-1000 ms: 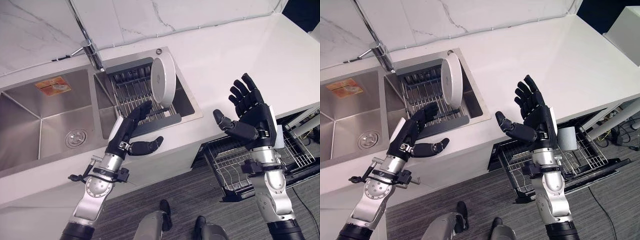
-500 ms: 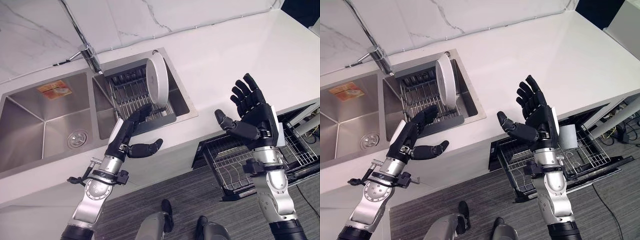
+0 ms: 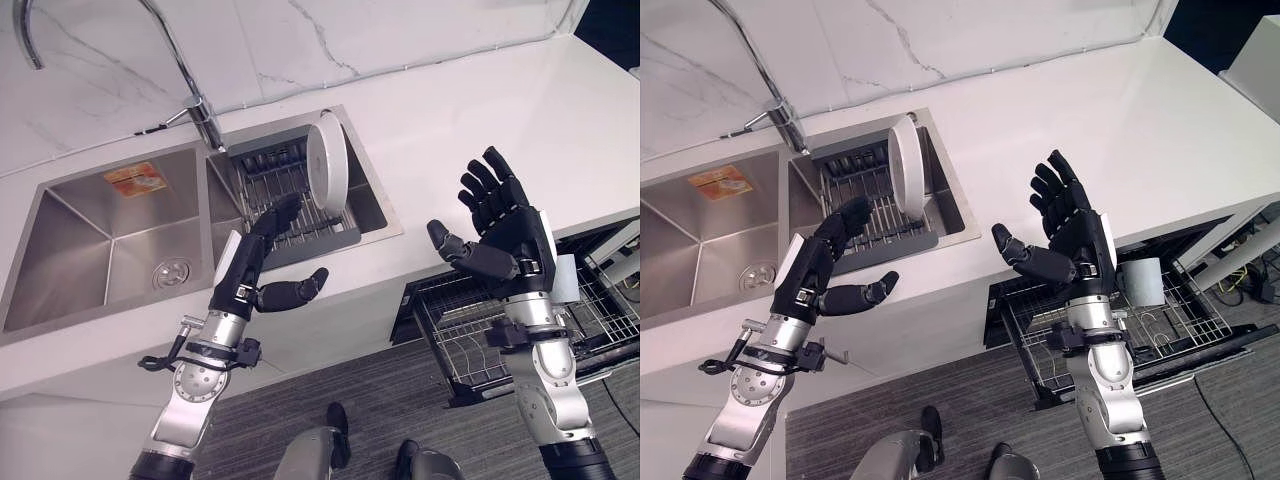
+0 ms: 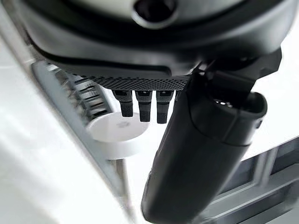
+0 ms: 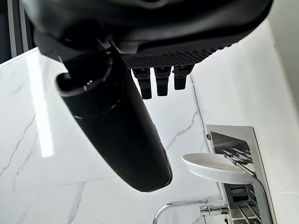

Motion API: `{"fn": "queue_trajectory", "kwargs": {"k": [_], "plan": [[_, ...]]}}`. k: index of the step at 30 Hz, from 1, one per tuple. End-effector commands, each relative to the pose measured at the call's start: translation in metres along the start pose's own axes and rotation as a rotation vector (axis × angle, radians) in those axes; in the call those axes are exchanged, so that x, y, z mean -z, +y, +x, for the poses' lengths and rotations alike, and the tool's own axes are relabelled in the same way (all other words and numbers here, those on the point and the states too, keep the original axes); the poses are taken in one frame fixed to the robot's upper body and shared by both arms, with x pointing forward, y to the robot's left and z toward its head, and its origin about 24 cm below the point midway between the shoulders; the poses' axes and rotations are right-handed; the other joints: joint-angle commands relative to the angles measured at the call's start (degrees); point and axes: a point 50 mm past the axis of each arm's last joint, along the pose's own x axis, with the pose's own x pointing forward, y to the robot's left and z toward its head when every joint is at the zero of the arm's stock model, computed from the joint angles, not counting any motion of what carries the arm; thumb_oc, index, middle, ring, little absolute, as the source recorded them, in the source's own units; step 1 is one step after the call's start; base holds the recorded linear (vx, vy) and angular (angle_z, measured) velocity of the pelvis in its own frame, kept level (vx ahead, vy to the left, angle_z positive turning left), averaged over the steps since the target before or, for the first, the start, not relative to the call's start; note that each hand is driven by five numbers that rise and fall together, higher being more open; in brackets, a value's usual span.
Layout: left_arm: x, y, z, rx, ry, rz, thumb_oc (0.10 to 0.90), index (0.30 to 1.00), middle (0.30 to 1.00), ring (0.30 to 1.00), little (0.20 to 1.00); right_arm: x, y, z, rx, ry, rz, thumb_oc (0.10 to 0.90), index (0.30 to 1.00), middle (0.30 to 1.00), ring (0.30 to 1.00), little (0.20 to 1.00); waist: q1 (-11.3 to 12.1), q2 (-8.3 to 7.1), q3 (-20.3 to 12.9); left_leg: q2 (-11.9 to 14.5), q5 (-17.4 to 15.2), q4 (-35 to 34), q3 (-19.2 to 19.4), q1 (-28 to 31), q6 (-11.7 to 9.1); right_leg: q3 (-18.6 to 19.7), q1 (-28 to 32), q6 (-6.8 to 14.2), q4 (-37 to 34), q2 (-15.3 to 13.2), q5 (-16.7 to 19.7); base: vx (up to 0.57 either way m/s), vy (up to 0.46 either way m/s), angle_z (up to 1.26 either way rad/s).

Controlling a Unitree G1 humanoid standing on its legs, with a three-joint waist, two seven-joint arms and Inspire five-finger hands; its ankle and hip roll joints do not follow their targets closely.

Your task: Place the dishes in the dishwasher.

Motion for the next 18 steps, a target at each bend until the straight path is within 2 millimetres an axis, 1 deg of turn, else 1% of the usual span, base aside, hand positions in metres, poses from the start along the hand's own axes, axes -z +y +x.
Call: {"fn": "queue_trajectory", "kwargs": {"k": [1, 3, 4, 7, 8, 9, 10, 11, 12, 14, 15, 16, 17, 18], "plan": [[-0.063, 0.017, 0.008, 0.014, -0.428, -0.126, 0.8, 0.9, 0.9, 0.9, 0.9, -0.037, 0.016, 0.026, -0.068, -0.229, 0.055, 0.8, 0.9, 0.9, 0.9, 0.9, 0.1, -1.63, -5.5, 4.1, -5.6, 2.7, -1.7, -2.5, -6.8, 2.9, 1.8, 1.2, -0.6, 0.4, -4.6, -0.01, -0.014, 0.16], [-0.069, 0.016, 0.007, 0.088, -0.474, -0.22, 0.8, 0.9, 0.9, 0.9, 0.9, -0.034, 0.016, 0.027, -0.065, -0.219, 0.056, 0.8, 0.9, 0.9, 0.9, 0.9, 0.3, -1.43, -5.6, 4.1, -5.6, 2.7, -2.1, -2.6, -6.9, 2.8, 1.9, 1.1, -0.6, 0.6, -4.7, -0.03, -0.009, 0.2], [-0.071, 0.013, 0.007, 0.183, -0.499, -0.346, 0.8, 0.9, 0.9, 0.9, 0.9, -0.031, 0.018, 0.027, -0.067, -0.21, 0.054, 0.8, 0.9, 0.9, 0.9, 0.9, 0.5, -1.02, -5.7, 4.2, -5.2, 2.7, -2.5, -2.9, -6.9, 2.6, 1.7, 0.9, -0.6, 0.9, -4.4, -0.04, 0.0, 0.12], [-0.067, 0.005, 0.008, 0.313, -0.469, -0.468, 0.8, 0.9, 0.9, 0.9, 0.9, -0.028, 0.02, 0.028, -0.071, -0.198, 0.053, 0.8, 0.9, 0.9, 0.9, 0.9, 0.6, -0.95, -5.7, 4.0, -5.3, 2.7, -2.7, -2.8, -7.1, 2.8, 2.0, 0.9, -0.6, 1.0, -4.7, -0.03, -0.002, 0.1], [-0.064, -0.004, 0.01, 0.422, -0.428, -0.538, 0.8, 0.9, 0.9, 0.9, 0.9, -0.026, 0.022, 0.03, -0.075, -0.19, 0.054, 0.8, 0.9, 0.9, 0.9, 0.9, 0.6, -0.8, -5.8, 4.1, -5.2, 2.7, -2.8, -2.9, -7.2, 2.8, 2.0, 0.9, -0.6, 1.2, -4.6, -0.03, -0.018, 0.07], [-0.061, -0.011, 0.011, 0.492, -0.403, -0.592, 0.8, 0.9, 0.9, 0.9, 0.9, -0.025, 0.022, 0.031, -0.075, -0.186, 0.054, 0.8, 0.9, 0.9, 0.9, 0.9, 0.5, -0.72, -5.8, 4.2, -5.1, 2.7, -2.9, -2.9, -7.3, 2.8, 2.0, 0.8, -0.6, 1.4, -4.6, -0.06, -0.016, 0.03], [-0.06, -0.015, 0.012, 0.528, -0.392, -0.615, 0.8, 0.9, 0.9, 0.9, 0.9, -0.025, 0.022, 0.032, -0.075, -0.184, 0.053, 0.8, 0.9, 0.9, 0.9, 0.9, 0.4, -0.48, -6.0, 4.4, -4.9, 2.7, -3.0, -3.3, -7.2, 2.7, 1.7, 0.7, -0.6, 1.6, -4.3, -0.03, -0.016, 0.04], [-0.059, -0.02, 0.011, 0.582, -0.387, -0.645, 0.8, 0.9, 0.9, 0.9, 0.9, -0.024, 0.022, 0.033, -0.075, -0.18, 0.053, 0.8, 0.9, 0.9, 0.9, 0.9, 0.3, -0.63, -5.9, 4.4, -5.1, 2.7, -3.0, -2.9, -7.3, 2.8, 2.1, 0.7, -0.6, 1.6, -4.7, -0.07, -0.02, 0.05], [-0.059, -0.034, 0.009, 0.709, -0.39, -0.798, 0.8, 0.9, 0.9, 0.9, 0.9, -0.022, 0.02, 0.033, -0.072, -0.175, 0.052, 0.8, 0.9, 0.9, 0.9, 0.9, 0.2, -0.41, -5.9, 4.7, -4.8, 2.7, -3.2, -3.2, -7.4, 2.7, 1.9, 0.6, -0.6, 2.0, -4.4, -0.04, -0.023, 0.07], [-0.058, -0.045, 0.007, 0.783, -0.396, -0.971, 0.8, 0.9, 0.9, 0.9, 0.9, -0.019, 0.02, 0.034, -0.066, -0.173, 0.052, 0.8, 0.9, 0.9, 0.9, 0.9, 0.1, -0.34, -5.9, 4.9, -4.7, 2.7, -3.2, -3.2, -7.5, 2.8, 2.0, 0.6, -0.6, 2.1, -4.5, -0.05, -0.017, 0.11], [-0.058, -0.047, 0.007, 0.795, -0.394, -0.999, 0.8, 0.9, 0.9, 0.9, 0.9, -0.019, 0.02, 0.035, -0.066, -0.174, 0.052, 0.8, 0.9, 0.9, 0.9, 0.9, 0.1, -0.29, -6.0, 5.0, -4.7, 2.7, -3.3, -3.3, -7.5, 2.8, 1.9, 0.6, -0.6, 2.2, -4.5, -0.04, -0.027, 0.15], [-0.055, -0.057, 0.006, 0.867, -0.371, -1.11, 0.8, 0.9, 0.9, 0.9, 0.9, -0.018, 0.02, 0.036, -0.065, -0.174, 0.055, 0.8, 0.9, 0.9, 0.9, 0.9, -0.1, -0.41, -6.0, 5.1, -4.6, 2.7, -3.2, -3.3, -7.6, 2.9, 2.1, 0.5, -0.6, 2.3, -4.5, -0.02, -0.038, 0.13], [-0.054, -0.063, 0.006, 0.901, -0.349, -1.134, 0.8, 0.9, 0.9, 0.9, 0.9, -0.018, 0.021, 0.038, -0.066, -0.175, 0.058, 0.8, 0.9, 0.9, 0.9, 0.9, -0.3, -0.49, -6.0, 5.2, -4.6, 2.7, -3.1, -3.2, -7.6, 2.9, 2.1, 0.5, -0.6, 2.4, -4.4, -0.04, -0.069, 0.04], [-0.05, -0.077, 0.005, 0.982, -0.281, -1.166, 0.8, 0.9, 0.9, 0.9, 0.9, -0.018, 0.021, 0.04, -0.065, -0.179, 0.063, 0.8, 0.9, 0.9, 0.9, 0.9, -0.6, -0.72, -5.9, 5.5, -4.5, 2.7, -3.0, -3.2, -7.6, 3.0, 2.2, 0.4, -0.6, 2.6, -4.3, -0.04, -0.076, 0.0]]}}
